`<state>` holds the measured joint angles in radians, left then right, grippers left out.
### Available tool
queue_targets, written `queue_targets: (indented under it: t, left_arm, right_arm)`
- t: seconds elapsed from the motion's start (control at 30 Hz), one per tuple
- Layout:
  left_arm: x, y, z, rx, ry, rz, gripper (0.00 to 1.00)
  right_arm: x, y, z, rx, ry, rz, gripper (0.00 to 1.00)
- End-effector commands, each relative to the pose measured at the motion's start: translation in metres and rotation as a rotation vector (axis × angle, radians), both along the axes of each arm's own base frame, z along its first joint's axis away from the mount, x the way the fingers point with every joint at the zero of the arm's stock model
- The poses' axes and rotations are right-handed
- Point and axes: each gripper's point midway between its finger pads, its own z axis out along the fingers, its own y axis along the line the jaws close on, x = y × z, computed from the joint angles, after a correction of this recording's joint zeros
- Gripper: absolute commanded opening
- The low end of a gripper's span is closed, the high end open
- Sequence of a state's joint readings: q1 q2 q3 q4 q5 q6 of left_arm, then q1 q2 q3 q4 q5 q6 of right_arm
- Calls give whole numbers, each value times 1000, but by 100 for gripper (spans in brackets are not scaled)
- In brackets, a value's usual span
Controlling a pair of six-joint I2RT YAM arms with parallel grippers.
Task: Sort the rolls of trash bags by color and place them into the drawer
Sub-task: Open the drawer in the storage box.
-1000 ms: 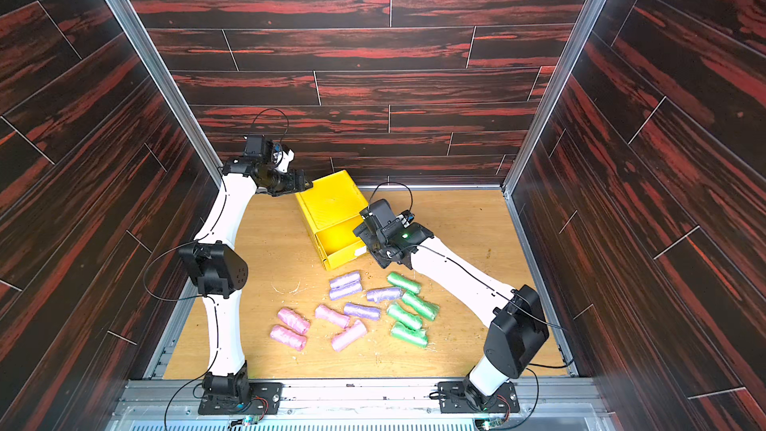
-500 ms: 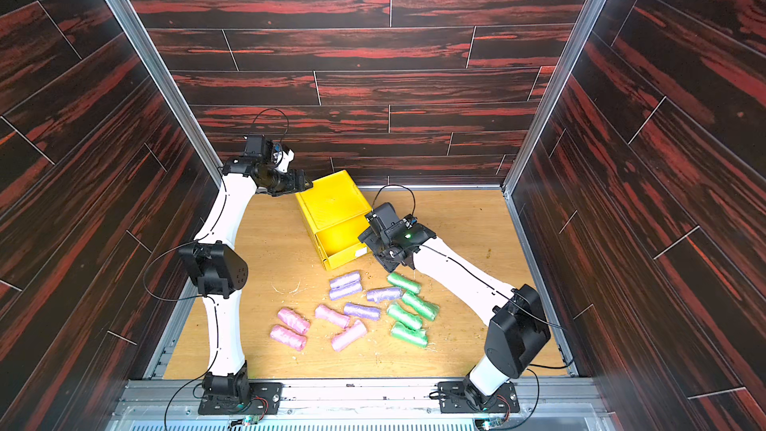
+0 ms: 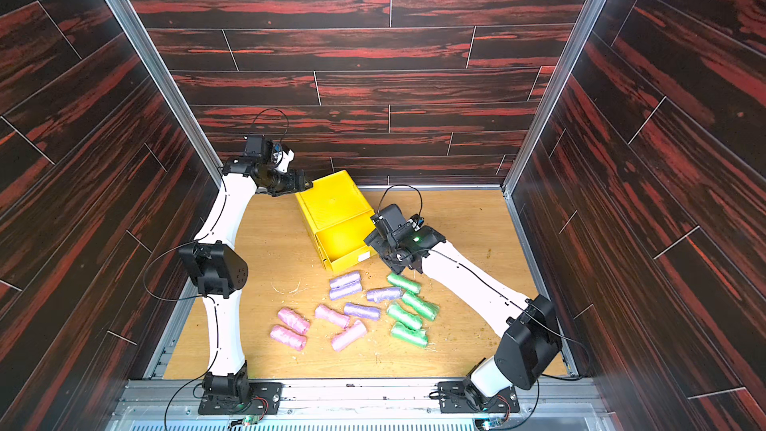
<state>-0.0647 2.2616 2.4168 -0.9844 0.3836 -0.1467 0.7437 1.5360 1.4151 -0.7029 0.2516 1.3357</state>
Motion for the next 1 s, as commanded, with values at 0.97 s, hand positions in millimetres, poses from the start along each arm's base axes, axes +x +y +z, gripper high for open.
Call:
queue_targets:
  t: [0.97]
  left_arm:
    - [-99,51,224,-85,-558,377,97]
  right_arm:
    - [-44,-128,105,-497,-323,103,84]
